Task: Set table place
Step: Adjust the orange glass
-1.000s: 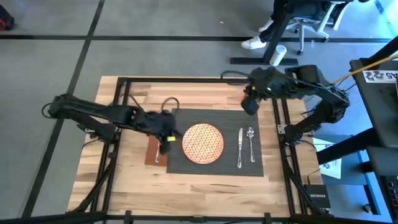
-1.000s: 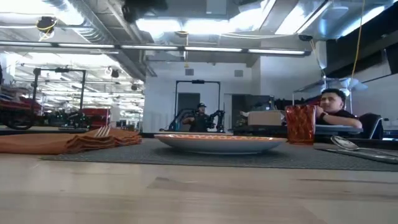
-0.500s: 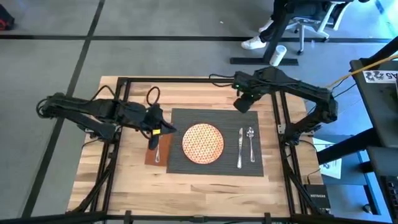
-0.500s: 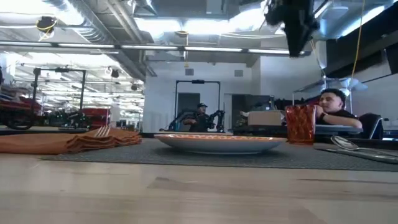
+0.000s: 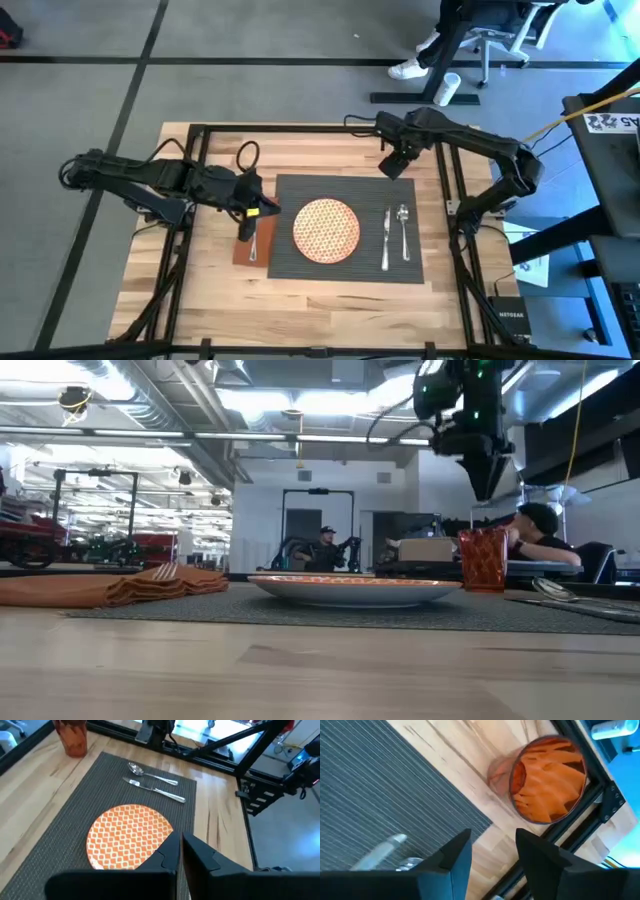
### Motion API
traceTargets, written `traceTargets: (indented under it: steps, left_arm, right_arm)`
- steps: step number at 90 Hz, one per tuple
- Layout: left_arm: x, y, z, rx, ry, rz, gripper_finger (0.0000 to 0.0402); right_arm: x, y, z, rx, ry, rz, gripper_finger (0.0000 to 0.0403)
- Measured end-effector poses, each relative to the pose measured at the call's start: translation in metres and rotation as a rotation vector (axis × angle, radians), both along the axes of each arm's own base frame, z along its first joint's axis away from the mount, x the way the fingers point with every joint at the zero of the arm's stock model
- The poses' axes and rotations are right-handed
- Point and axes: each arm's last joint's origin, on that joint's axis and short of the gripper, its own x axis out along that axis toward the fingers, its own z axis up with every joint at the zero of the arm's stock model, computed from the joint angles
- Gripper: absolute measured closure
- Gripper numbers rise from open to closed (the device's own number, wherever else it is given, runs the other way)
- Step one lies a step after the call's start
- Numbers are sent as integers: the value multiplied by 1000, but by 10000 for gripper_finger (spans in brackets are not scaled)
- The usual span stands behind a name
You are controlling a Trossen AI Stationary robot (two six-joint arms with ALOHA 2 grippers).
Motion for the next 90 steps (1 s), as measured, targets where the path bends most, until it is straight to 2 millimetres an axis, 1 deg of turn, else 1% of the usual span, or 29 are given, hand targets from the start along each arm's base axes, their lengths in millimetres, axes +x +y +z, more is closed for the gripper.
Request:
traceTargets:
  steps: [9, 27, 46, 58, 71, 81, 90]
  left_arm:
    - [0, -1, 0, -7, 3, -1, 402]
    - [-1, -6, 0, -23, 5, -15, 402]
    - [-4, -12, -3, -41, 32, -26, 402]
    - [-5, -15, -3, -45, 32, -36, 402]
    - [-5, -16, -3, -47, 32, -39, 402]
    - [-5, -16, -3, -54, 32, -34, 402]
    - [-5, -16, -3, -53, 32, -35, 402]
  right_arm:
    - [2, -8, -10, 20, 32, 17, 260]
    - [9, -24, -24, 35, 20, 17, 260]
    - [16, -34, -40, 57, 59, 51, 260]
    - [16, -41, -50, 75, 91, 37, 260]
    - [14, -47, -55, 89, 105, 17, 261]
    - [12, -50, -55, 100, 103, 21, 280]
    - [11, -51, -55, 102, 104, 21, 319]
